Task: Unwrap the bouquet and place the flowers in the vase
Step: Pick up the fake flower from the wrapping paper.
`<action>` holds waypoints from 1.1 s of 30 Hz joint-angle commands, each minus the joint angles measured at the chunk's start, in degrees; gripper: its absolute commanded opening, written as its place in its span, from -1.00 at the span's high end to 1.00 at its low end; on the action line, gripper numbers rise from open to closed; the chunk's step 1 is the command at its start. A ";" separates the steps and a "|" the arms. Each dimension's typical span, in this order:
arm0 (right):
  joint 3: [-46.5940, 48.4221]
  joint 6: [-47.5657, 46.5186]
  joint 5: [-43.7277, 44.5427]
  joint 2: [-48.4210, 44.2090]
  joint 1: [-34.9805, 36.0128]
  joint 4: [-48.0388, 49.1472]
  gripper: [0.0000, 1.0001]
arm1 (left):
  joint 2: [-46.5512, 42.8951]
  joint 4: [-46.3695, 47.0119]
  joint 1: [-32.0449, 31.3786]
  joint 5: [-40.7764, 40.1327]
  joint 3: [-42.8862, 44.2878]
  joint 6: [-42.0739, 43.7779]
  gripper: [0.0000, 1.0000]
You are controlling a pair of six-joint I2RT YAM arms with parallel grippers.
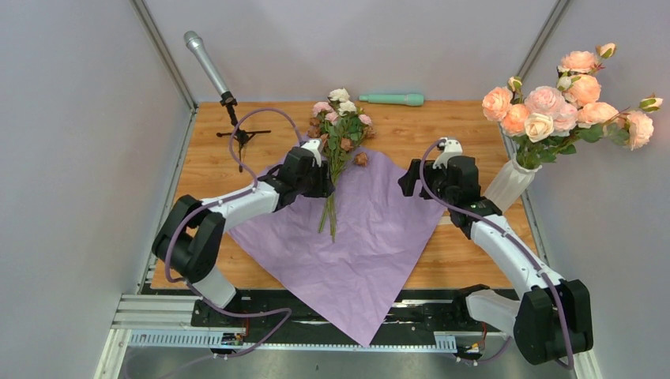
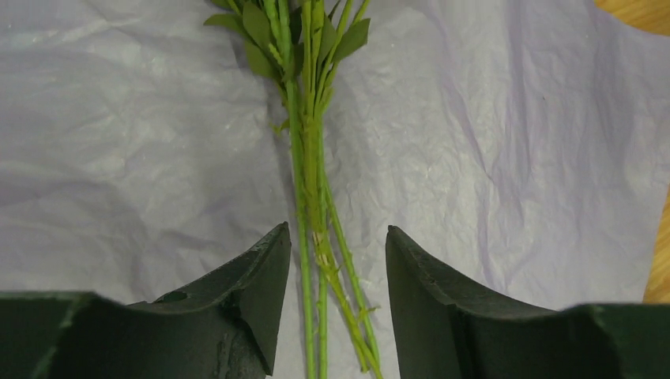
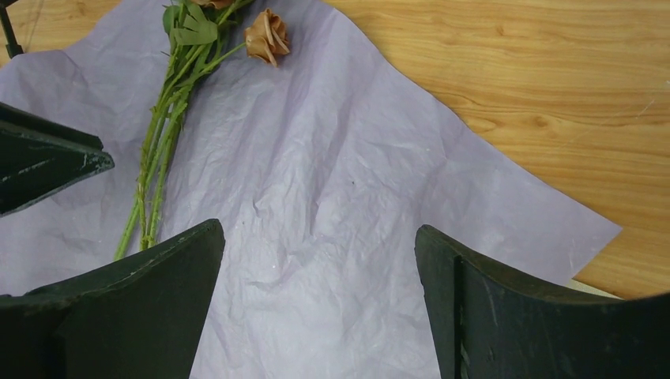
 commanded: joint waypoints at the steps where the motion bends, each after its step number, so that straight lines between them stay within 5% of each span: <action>1: -1.01 0.72 -2.61 -1.65 -1.37 2.82 -0.83 | 4.58 2.21 -0.22 -0.27 5.81 0.96 -0.07; 17: -1.80 1.32 -4.35 -1.29 -3.08 3.42 -0.82 | 12.48 -0.26 -0.22 -2.81 11.10 2.96 0.40; 33: -2.49 1.60 -4.70 -1.78 -3.93 3.00 -0.81 | 15.91 -0.48 -0.19 -4.52 13.56 3.20 0.58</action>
